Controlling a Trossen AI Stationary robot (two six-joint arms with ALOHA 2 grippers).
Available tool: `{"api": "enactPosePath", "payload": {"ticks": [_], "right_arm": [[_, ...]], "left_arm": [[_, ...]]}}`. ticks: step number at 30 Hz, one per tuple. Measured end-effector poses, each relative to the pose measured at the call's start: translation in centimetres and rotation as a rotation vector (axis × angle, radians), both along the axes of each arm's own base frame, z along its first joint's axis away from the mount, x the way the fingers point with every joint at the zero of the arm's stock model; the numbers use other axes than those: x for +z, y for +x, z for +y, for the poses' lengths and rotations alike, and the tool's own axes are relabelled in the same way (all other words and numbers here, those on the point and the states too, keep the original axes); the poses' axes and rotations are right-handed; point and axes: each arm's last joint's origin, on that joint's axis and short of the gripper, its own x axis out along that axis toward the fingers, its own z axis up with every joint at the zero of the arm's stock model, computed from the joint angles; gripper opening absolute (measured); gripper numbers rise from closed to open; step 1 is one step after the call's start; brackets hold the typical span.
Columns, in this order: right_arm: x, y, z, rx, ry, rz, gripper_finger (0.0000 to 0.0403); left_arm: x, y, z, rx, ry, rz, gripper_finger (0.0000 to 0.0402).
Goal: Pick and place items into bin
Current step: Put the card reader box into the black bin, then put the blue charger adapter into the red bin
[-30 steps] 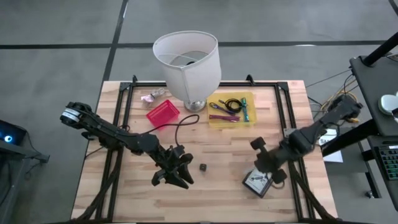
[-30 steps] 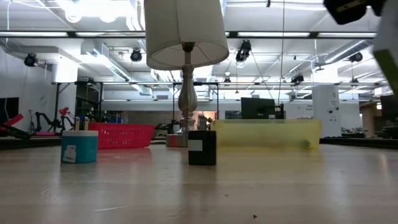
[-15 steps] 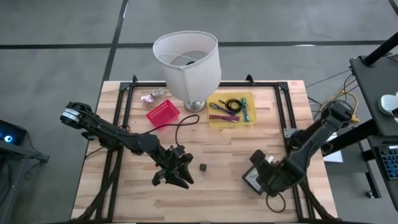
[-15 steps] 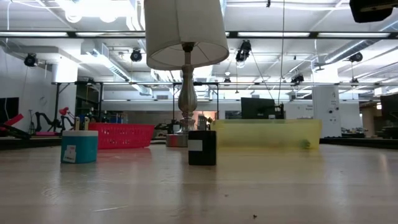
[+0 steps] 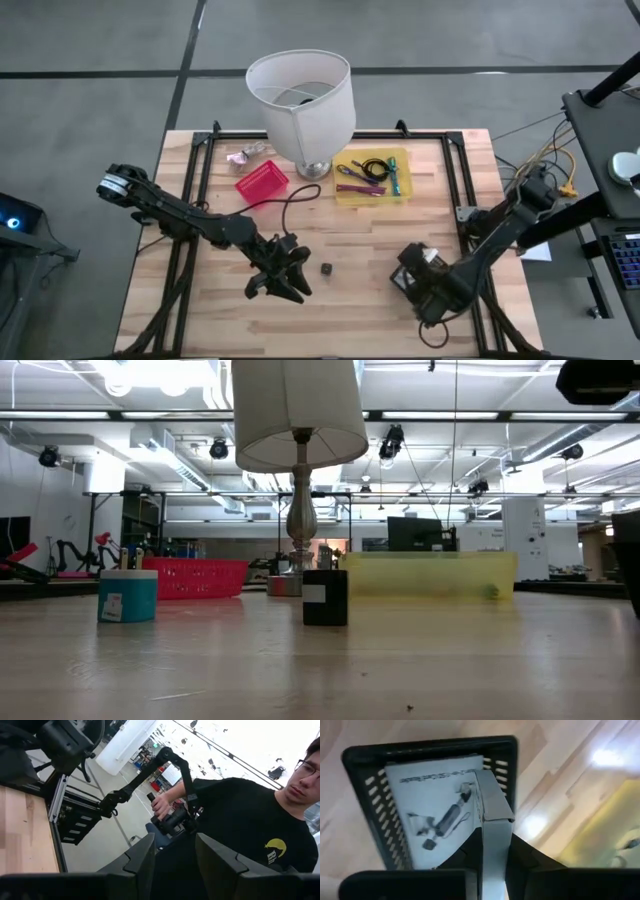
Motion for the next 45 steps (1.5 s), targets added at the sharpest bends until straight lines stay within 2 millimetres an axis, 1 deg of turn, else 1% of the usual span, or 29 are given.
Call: {"api": "enactPosePath", "payload": {"ticks": [4, 11, 15, 19, 23, 27, 30, 35, 39, 45], "right_arm": [[-0.4, 0.0, 0.2, -0.046, 0.026, 0.025, 0.0057], [0.2, -0.3, 0.2, -0.096, 0.075, 0.004, 0.0128], [0.1, -0.5, 0.5, -0.106, 0.164, 0.097, 0.0173], [0.1, -0.8, 0.7, -0.116, 0.242, 0.183, 0.0208], [0.5, -0.7, 0.9, -0.12, 0.263, 0.185, 0.0228], [1.2, -0.2, 1.2, -0.121, 0.292, 0.157, 0.0236], [1.8, 0.3, 1.4, -0.165, 0.292, 0.06, 0.0233], [3.1, 1.1, 1.0, -0.301, 0.25, -0.227, 0.022], [4.5, 1.4, -0.1, -0.439, 0.292, -0.451, 0.0211], [6.2, 1.5, -2.3, -0.653, 0.448, -0.646, 0.0207]], "left_arm": [[0.0, 0.0, 0.0, 0.0, 0.001, 0.002, 0.0126], [-0.3, 0.0, 0.0, 0.0, 0.009, 0.025, 0.0126], [-0.2, 0.0, 0.0, 0.0, 0.009, 0.023, 0.0126], [-0.2, 0.0, 0.0, 0.0, 0.009, 0.023, 0.0126], [-0.2, 0.0, 0.0, 0.0, 0.009, 0.023, 0.0126], [-0.2, 0.0, 0.0, 0.0, 0.009, 0.022, 0.0126], [-0.3, 0.1, 0.0, 0.002, 0.013, 0.034, 0.0126], [-1.5, 0.2, 0.0, 0.015, 0.053, 0.149, 0.0126], [-3.1, 0.1, 0.2, 0.062, 0.113, 0.311, 0.0125], [-6.1, -0.8, 0.6, 0.102, 0.246, 0.619, 0.0125]]}}
